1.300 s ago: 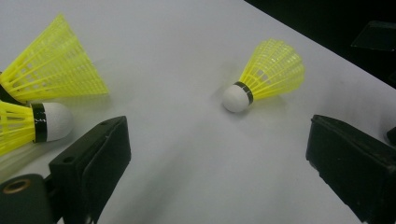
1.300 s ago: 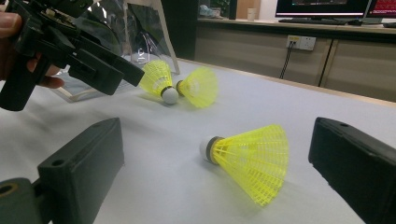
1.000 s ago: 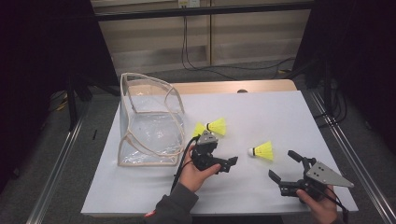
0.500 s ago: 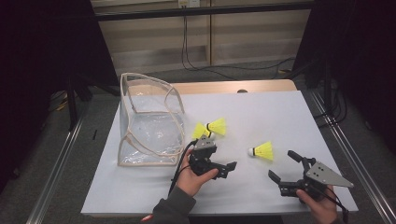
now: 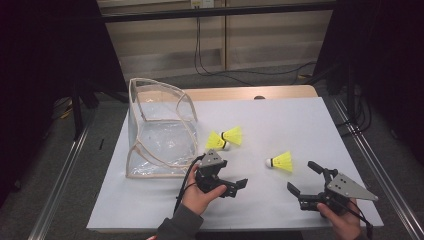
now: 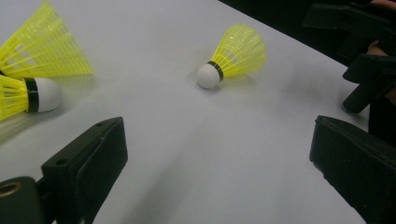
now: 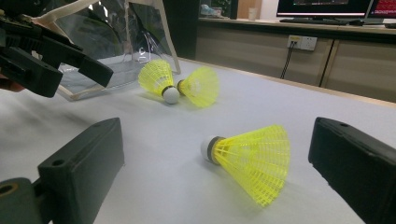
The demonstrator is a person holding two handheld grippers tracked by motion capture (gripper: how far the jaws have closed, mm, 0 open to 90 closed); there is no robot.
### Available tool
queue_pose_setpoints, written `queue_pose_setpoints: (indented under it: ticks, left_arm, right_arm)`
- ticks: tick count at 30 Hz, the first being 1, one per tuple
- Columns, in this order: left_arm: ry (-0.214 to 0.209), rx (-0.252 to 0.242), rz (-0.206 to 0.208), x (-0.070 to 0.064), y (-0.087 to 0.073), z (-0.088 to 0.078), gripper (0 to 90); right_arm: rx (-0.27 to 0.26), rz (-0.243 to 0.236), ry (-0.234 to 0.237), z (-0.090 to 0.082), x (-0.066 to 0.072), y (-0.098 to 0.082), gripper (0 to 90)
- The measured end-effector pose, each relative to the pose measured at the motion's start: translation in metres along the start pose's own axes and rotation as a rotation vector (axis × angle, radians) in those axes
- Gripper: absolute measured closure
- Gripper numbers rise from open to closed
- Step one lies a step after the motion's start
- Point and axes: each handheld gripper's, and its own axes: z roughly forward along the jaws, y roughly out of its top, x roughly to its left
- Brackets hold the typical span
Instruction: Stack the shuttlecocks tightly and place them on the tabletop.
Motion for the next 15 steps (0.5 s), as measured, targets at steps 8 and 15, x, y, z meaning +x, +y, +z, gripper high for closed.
queue_pose_setpoints:
  ticks: [8, 15]
  left_arm:
    - [-0.007, 0.000, 0.017, 0.000, -0.005, -0.007, 3.9]
    - [-0.011, -0.016, 0.025, 0.003, -0.009, -0.015, 3.7]
  right_arm:
    - [-0.001, 0.001, 0.000, 0.000, 0.000, 0.000, 3.0]
    - [0.003, 0.000, 0.002, 0.000, 0.000, 0.000, 3.0]
